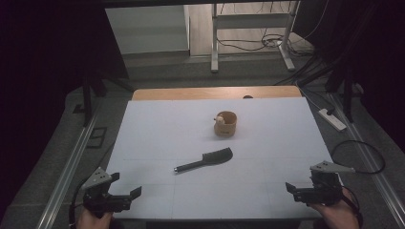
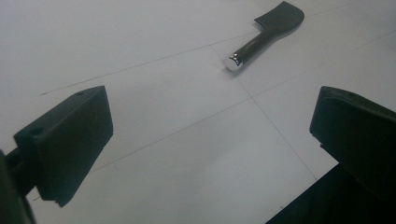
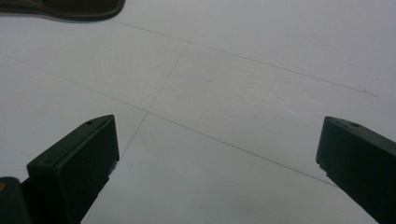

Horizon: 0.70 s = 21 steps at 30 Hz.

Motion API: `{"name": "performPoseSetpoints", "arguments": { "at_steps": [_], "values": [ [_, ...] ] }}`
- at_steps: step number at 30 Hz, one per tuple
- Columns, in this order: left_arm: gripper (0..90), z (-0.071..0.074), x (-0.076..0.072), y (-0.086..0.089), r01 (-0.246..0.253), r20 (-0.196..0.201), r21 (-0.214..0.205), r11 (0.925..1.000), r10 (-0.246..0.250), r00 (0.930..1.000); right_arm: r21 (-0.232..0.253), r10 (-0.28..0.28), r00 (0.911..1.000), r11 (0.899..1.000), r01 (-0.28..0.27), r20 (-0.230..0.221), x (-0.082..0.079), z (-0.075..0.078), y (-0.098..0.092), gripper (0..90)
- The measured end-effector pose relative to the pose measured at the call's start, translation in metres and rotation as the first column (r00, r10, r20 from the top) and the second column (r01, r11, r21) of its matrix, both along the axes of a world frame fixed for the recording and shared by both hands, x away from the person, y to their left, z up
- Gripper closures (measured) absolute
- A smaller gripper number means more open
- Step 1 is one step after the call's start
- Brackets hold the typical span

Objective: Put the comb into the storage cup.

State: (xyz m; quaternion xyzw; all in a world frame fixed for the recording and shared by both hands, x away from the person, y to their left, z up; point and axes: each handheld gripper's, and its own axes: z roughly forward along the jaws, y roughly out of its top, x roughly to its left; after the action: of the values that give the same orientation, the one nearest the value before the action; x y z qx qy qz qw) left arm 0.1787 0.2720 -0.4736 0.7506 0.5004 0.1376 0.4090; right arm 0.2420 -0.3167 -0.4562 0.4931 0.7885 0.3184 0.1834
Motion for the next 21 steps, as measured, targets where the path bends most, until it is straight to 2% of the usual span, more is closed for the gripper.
{"name": "performPoseSetpoints", "arguments": {
  "at_steps": [9, 21],
  "values": [
    [0.2, -0.0003, 0.001, -0.0006, 0.002, -0.01, 0.006, 1.0, -0.002, 0.9999, -0.009, 0.003, 1.0, 1.0, -0.003, -0.004, -0.0011, 0.0002, -0.0005, 0.0],
    [0.0, -0.0005, 0.0028, -0.0016, 0.008, -0.025, 0.015, 0.9999, -0.007, 0.9997, 0.002, 0.018, 0.9998, 1.0, -0.018, -0.013, -0.0009, 0.0, -0.0006, 0.0]
  ]
}}
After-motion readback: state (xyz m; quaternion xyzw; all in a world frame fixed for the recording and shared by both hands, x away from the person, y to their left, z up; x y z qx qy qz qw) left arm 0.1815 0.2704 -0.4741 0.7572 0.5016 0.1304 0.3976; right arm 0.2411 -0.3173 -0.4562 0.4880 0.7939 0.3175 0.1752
